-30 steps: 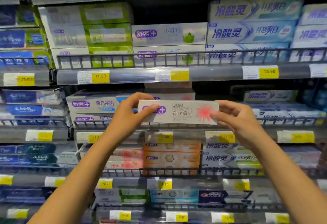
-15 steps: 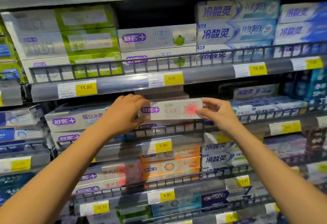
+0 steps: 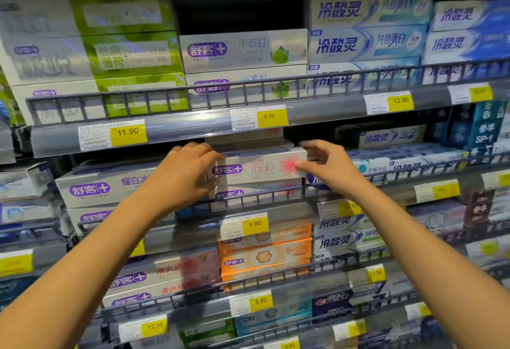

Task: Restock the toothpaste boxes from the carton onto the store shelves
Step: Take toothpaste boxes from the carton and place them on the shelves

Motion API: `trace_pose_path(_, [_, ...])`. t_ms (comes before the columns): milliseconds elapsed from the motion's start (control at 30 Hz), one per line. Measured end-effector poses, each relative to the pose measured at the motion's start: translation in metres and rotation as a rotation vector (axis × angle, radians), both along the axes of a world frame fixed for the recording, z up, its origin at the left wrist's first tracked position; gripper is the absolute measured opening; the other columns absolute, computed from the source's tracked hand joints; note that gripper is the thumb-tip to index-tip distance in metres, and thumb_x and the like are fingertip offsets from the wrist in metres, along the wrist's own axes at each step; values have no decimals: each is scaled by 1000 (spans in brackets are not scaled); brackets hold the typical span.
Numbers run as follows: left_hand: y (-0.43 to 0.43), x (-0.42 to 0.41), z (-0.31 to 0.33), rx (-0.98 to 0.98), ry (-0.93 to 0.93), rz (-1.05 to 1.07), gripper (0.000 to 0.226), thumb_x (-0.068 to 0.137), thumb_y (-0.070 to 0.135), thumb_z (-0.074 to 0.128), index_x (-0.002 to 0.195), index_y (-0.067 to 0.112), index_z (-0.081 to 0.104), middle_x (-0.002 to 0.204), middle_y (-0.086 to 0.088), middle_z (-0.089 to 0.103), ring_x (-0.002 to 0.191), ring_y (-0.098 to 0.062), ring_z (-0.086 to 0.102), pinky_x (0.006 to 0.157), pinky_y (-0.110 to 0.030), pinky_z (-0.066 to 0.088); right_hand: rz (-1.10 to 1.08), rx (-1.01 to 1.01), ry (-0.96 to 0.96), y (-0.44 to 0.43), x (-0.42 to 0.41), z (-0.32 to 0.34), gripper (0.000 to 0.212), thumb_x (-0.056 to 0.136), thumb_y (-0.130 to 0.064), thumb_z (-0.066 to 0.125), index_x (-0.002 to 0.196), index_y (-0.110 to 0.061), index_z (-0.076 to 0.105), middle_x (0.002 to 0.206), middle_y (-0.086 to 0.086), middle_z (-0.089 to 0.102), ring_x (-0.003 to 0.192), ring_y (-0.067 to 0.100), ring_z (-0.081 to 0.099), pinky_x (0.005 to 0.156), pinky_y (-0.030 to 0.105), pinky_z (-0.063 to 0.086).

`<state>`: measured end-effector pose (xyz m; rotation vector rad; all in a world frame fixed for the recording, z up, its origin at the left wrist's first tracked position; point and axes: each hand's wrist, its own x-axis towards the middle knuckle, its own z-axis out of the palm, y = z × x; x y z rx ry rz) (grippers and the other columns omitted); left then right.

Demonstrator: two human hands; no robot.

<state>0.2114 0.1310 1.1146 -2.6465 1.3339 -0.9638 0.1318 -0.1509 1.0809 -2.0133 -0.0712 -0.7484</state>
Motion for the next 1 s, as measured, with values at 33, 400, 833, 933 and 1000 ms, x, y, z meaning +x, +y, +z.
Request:
trace_pose_path(33, [0, 0, 0, -6, 10, -2, 48, 82, 36, 67, 126, 19, 56, 119, -5, 60, 111, -27, 52, 90, -41, 41, 0, 1, 3, 0, 1, 1, 46, 82, -13, 71, 125, -11, 55, 104, 2, 63, 89, 3, 58, 76, 5, 48])
trace_pose_path(400, [-3, -3, -2, -16, 30, 45, 49, 86, 39, 62, 129, 18, 53, 123, -6, 58, 113, -27, 51, 93, -42, 41, 10, -63, 52, -5, 4, 2, 45, 82, -14, 71, 124, -15, 56, 109, 0, 62, 94, 2, 59, 78, 8, 49])
trace_pose_path(833, [-32, -49, -40, -335, -47, 154, 57, 83, 41, 62, 128, 7, 53, 126, -21, 54, 114, -40, 49, 88, -50, 43, -301, -416, -49, 5, -60, -26, 55, 85, -38, 64, 132, -17, 46, 125, 2, 48, 116, 16, 43, 94, 27, 37])
trace_pose_path(933, [-59, -89, -66, -416, 15, 238, 62, 80, 54, 51, 124, 11, 54, 121, -17, 56, 110, -38, 51, 86, -47, 43, -313, -655, 32, 3, -89, -50, 63, 86, -49, 57, 136, -15, 40, 129, 6, 45, 121, 23, 38, 101, 35, 34])
trace_pose_path(1000, [-80, -113, -89, -392, 79, 293, 66, 78, 61, 48, 120, 11, 57, 115, -17, 59, 106, -38, 53, 83, -47, 44, -283, -775, 97, -3, -104, -71, 66, 86, -52, 53, 138, -13, 38, 129, 10, 44, 121, 28, 38, 101, 41, 37])
